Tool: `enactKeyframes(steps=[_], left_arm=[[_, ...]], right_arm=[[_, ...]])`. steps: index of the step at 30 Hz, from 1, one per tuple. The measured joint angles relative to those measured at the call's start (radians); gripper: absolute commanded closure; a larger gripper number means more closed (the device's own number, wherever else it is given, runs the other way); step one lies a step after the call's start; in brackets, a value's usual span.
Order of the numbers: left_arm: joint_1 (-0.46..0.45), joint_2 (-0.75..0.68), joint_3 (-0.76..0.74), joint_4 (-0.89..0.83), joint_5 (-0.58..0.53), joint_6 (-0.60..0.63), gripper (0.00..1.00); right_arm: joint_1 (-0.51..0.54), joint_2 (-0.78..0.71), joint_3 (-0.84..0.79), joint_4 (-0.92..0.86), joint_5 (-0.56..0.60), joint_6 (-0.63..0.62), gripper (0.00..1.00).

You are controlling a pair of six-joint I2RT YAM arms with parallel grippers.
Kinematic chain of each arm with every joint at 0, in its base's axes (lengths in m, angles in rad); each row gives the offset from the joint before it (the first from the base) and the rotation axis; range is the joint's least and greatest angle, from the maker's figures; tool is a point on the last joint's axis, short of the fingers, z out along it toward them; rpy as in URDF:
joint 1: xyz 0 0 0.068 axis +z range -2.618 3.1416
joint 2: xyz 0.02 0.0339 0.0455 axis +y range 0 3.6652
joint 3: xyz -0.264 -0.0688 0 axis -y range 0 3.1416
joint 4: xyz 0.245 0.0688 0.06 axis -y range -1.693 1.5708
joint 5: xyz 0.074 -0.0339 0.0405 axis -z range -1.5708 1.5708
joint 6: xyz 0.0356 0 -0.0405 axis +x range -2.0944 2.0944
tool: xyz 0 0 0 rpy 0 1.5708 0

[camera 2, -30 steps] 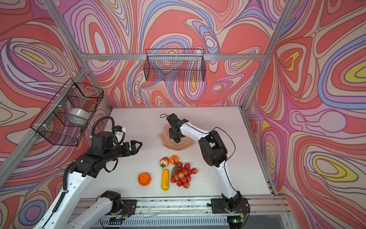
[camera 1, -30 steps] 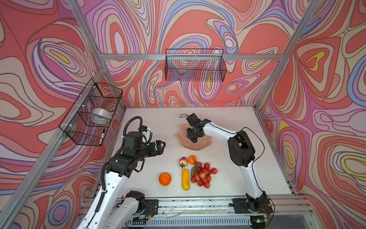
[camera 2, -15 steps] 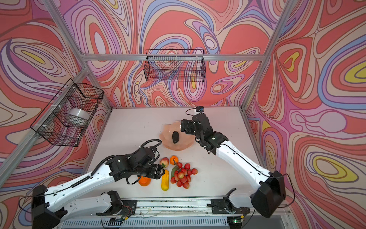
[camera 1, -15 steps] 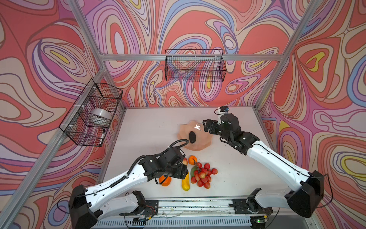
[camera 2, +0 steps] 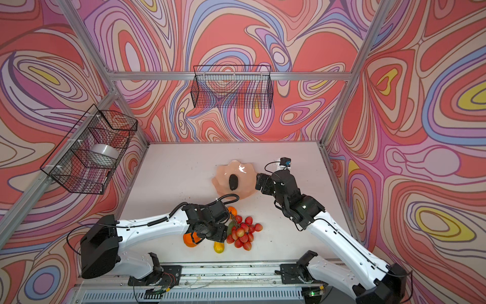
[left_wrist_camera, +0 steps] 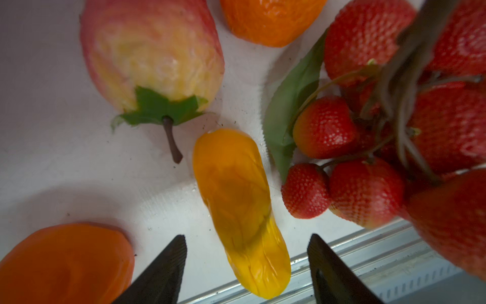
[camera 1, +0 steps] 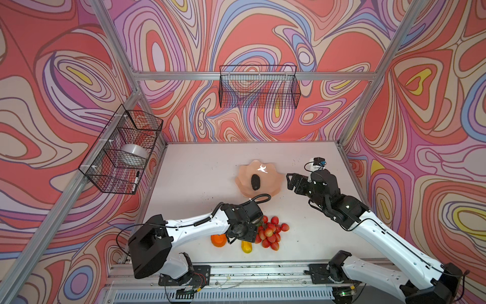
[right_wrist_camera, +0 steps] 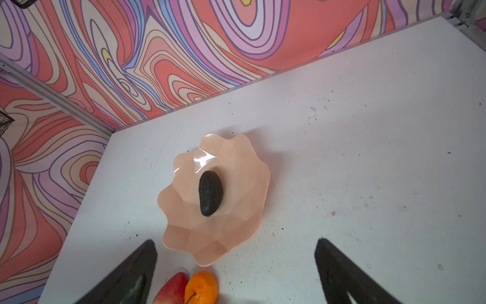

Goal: Place and organize the fake fruits in the fruit bowl
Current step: 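Grasp the yellow fruit with the left gripper while the right gripper withdraws, then carry the yellow fruit with the left gripper into the bowl beside the avocado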

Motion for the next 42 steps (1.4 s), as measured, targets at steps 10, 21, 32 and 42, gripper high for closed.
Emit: enactKeyframes(steps=[10, 21, 32, 42], left_arm=[[0.0, 0.102, 0.002, 0.038, 0.022, -0.002, 0.67], [0.0, -0.176, 0.073, -0.14, -0.07, 0.052, 0.69], [0.221, -0.155, 0.352, -0.161, -0.152, 0.26, 0.67], [0.309, 0.431, 0.776, -0.134, -0.182, 0.405, 0.72]], right_arm=[[0.0, -0.004, 0.0, -0.033, 0.018, -0.009, 0.02], [0.0, -0.003, 0.001, -0.033, 0.024, -0.011, 0.02], [0.0, -0.011, 0.013, -0.09, 0.013, -0.015, 0.02], [0.0, -0.19, 0.013, -0.217, 0.042, 0.012, 0.02]])
